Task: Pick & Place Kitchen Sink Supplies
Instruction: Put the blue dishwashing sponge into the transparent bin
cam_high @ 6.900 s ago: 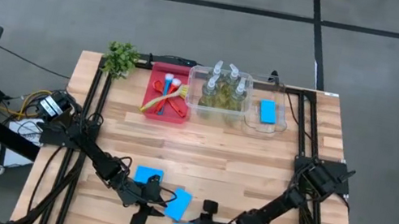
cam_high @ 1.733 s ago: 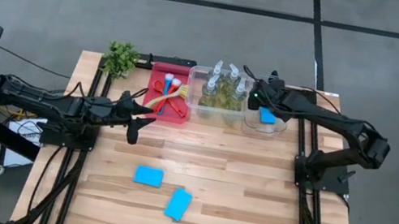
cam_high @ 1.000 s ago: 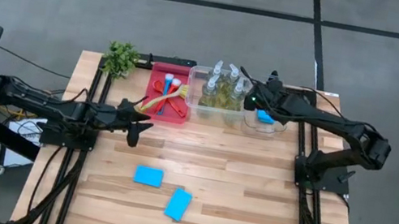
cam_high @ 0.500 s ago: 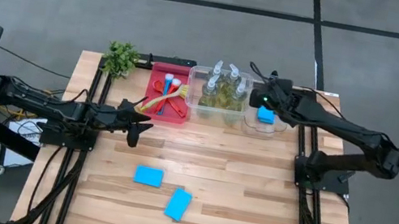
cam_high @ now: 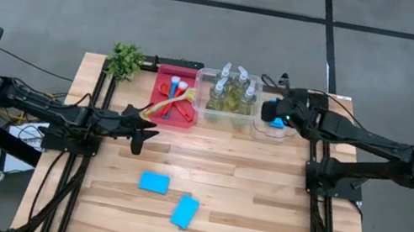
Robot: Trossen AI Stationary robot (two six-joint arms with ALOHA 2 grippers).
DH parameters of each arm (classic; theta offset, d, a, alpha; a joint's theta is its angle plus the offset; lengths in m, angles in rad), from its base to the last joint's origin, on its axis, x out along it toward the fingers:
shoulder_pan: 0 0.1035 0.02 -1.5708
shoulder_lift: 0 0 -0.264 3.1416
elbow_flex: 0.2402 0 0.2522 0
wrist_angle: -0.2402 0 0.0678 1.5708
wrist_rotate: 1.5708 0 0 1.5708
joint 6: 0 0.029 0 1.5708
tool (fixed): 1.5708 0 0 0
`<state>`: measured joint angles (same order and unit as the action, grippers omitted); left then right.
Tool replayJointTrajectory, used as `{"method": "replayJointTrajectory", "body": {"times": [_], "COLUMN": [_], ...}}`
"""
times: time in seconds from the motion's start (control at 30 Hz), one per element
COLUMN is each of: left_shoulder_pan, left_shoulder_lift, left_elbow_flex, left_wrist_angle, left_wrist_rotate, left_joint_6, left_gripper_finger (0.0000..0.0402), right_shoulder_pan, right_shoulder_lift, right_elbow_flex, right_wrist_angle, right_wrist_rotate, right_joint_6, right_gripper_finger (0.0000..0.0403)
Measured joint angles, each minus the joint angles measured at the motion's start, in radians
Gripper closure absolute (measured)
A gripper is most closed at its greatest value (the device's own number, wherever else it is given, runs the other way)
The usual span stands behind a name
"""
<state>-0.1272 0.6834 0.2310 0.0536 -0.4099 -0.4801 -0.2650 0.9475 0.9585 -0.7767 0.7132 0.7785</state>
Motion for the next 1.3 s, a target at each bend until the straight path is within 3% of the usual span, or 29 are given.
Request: {"method": "replayJointTrajectory", "body": {"times": [0.63, 1.03, 1.3], "left_shoulder_pan": [-0.078, -0.134, -0.166], "left_shoulder_lift": [0.000, 0.000, 0.000], "left_elbow_flex": [0.001, 0.001, 0.001], "left_wrist_angle": [0.000, 0.000, 0.000], "left_wrist_rotate": [0.000, 0.000, 0.000], "left_joint_6": [0.000, -0.001, -0.046], "left_gripper_finger": [0.0239, 0.0239, 0.0239], "right_shoulder_pan": [0.381, 0.533, 0.594], "right_shoulder_lift": [0.016, 0.161, 0.281], "right_elbow_flex": [0.000, 0.000, 0.000], "right_wrist_angle": [0.061, 0.205, 0.392], "right_wrist_rotate": [0.036, 0.048, 0.044], "right_joint_6": [-0.049, -0.063, -0.209], "right_gripper_finger": [0.0285, 0.0285, 0.0285]}}
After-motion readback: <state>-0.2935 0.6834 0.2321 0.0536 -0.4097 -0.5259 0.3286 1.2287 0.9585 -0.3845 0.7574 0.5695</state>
